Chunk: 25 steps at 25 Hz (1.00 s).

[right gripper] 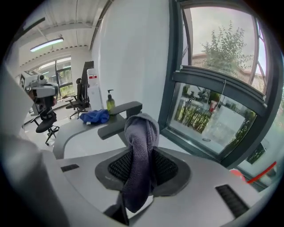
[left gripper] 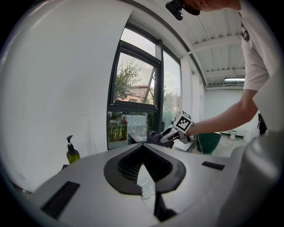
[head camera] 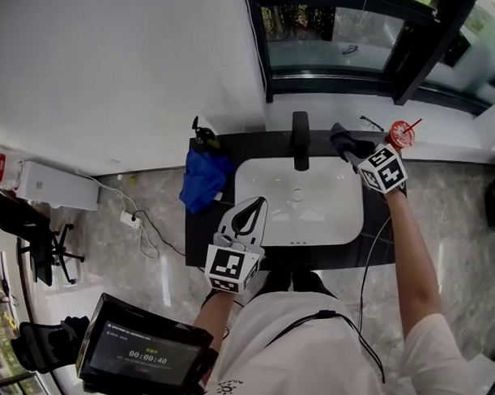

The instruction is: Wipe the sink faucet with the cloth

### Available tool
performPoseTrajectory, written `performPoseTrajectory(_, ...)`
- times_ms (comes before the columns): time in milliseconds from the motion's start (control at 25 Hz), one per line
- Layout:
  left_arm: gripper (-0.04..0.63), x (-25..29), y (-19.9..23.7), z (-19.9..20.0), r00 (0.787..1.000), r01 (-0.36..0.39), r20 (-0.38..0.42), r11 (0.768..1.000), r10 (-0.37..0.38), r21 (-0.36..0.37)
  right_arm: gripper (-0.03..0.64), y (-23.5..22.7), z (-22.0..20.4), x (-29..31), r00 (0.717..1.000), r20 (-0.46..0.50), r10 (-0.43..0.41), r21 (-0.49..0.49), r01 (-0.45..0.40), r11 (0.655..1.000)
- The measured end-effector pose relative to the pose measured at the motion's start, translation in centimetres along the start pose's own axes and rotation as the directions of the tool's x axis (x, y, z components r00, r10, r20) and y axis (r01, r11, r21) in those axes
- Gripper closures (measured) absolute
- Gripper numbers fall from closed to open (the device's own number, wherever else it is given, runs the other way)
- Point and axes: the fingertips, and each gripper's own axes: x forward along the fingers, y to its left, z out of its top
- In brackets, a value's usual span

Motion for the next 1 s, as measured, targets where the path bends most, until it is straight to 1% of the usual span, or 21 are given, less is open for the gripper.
performPoseTrajectory(160,0.601,-0.3,-0.4,-0.3,1.000,0.003,-0.007,1.000,-0.003,-0.002,0.497,3.0,-3.6,1.7,0.995,-0.073,0.062,0.016,-0.061,0.998)
performPoseTrajectory(320,0.601,-0.6,-0.3,-0.8,1.000,-0.005,-0.019,1.000,0.005,-0.007,0.497,5.9,-6.8,3.8,0.980,-0.148,0.131,0.033,-0.127,0.991)
performPoseTrajectory(440,0.601,-0.9,-0.1,-1.2,0.999,-0.016,-0.029,1.000,0.015,-0.011,0.497,7.5,-8.0,5.0,0.970,-0.178,0.167,0.029,-0.164,0.986)
performPoseTrajectory(560,0.601,-1.3,0.5,-1.3,0.999,-0.036,-0.037,0.999,0.035,-0.012,0.497,7.9,-7.1,6.2,0.968,-0.175,0.180,-0.005,-0.184,0.983)
performPoseTrajectory(680,0.601,-1.6,1.2,-1.4,0.997,-0.064,-0.043,0.998,0.063,-0.014,0.497,7.2,-5.7,7.6,0.970,-0.174,0.169,-0.062,-0.182,0.981)
performPoseTrajectory(800,0.601,-2.0,2.0,-1.6,0.995,-0.091,-0.050,0.996,0.090,-0.017,0.497,6.6,-4.0,9.0,0.970,-0.165,0.177,-0.076,-0.192,0.979)
performPoseTrajectory(920,0.601,-2.3,2.6,-1.8,0.992,-0.114,-0.062,0.993,0.113,-0.019,0.497,6.6,-2.3,10.1,0.965,-0.145,0.221,-0.055,-0.231,0.972)
performPoseTrajectory(1000,0.601,-2.3,3.0,-1.9,0.990,-0.129,-0.065,0.991,0.127,-0.022,0.497,7.3,-1.4,10.6,0.951,-0.128,0.281,-0.046,-0.288,0.956)
